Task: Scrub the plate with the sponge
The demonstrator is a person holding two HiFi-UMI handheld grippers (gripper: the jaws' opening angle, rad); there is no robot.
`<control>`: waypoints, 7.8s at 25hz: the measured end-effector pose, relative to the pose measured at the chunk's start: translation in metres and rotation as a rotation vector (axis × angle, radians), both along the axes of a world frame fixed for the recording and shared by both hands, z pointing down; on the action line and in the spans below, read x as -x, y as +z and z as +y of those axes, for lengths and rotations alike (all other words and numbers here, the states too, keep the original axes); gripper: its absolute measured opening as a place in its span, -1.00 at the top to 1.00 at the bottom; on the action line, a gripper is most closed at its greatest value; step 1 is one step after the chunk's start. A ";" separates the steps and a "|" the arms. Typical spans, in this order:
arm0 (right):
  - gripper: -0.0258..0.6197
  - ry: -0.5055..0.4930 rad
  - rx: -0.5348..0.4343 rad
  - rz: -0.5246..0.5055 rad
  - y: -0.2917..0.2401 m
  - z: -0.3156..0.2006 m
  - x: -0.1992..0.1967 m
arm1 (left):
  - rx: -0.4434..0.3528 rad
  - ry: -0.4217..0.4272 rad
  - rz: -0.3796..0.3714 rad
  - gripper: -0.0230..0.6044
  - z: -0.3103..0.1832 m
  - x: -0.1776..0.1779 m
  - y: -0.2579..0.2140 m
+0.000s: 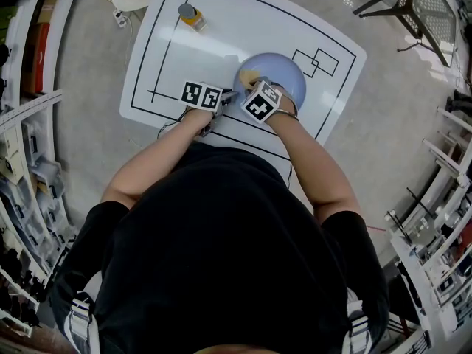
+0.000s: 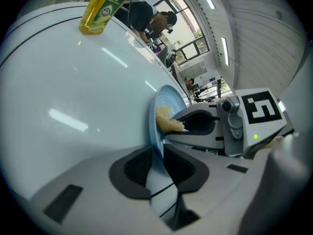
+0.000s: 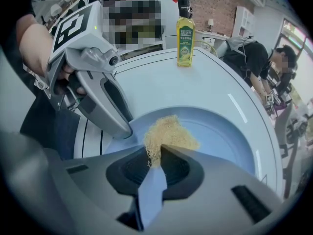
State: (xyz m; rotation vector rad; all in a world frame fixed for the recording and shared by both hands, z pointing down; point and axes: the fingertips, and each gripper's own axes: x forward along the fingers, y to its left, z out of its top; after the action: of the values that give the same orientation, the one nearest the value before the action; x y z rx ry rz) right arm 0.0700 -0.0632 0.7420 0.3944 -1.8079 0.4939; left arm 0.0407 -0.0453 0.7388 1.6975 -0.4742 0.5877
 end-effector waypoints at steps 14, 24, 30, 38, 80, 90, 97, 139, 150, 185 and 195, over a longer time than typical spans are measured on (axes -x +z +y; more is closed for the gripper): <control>0.74 0.013 -0.024 0.004 -0.007 0.001 -0.004 | 0.003 0.018 -0.003 0.68 0.002 0.000 0.001; 0.74 -0.002 -0.004 0.033 -0.002 0.018 -0.017 | 0.003 0.021 -0.004 0.68 0.003 -0.001 0.002; 0.74 0.001 -0.004 0.032 -0.001 0.019 -0.017 | 0.006 0.019 -0.006 0.69 0.003 -0.001 0.001; 0.74 -0.003 -0.008 0.031 -0.002 0.017 -0.016 | 0.003 0.026 -0.008 0.69 0.005 -0.001 0.000; 0.74 0.307 -0.069 0.112 -0.002 -0.022 -0.117 | -0.010 0.031 0.001 0.68 0.008 -0.002 0.000; 0.74 0.335 -0.044 0.137 -0.001 0.003 -0.130 | -0.008 0.031 0.003 0.68 0.008 -0.002 0.001; 0.74 0.329 -0.006 0.154 0.001 0.028 -0.129 | -0.018 0.043 0.000 0.68 0.007 -0.003 0.001; 0.74 0.234 0.026 0.000 -0.001 0.010 -0.018 | -0.008 0.084 0.009 0.66 0.016 -0.004 0.001; 0.74 0.236 0.011 0.002 -0.001 0.009 -0.019 | -0.008 0.081 0.012 0.66 0.016 -0.003 0.001; 0.76 0.482 -0.313 -0.225 -0.168 -0.003 -0.070 | -0.479 -0.010 0.087 0.64 -0.087 0.037 -0.151; 0.76 0.594 -0.483 -0.317 -0.239 -0.003 -0.107 | -0.660 -0.012 0.096 0.68 -0.104 0.043 -0.234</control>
State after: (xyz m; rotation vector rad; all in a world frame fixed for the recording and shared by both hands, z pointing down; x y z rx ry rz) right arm 0.1773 -0.0661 0.5032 1.2683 -2.1053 0.5397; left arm -0.0023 -0.1492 0.5044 2.3331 -0.6547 0.3515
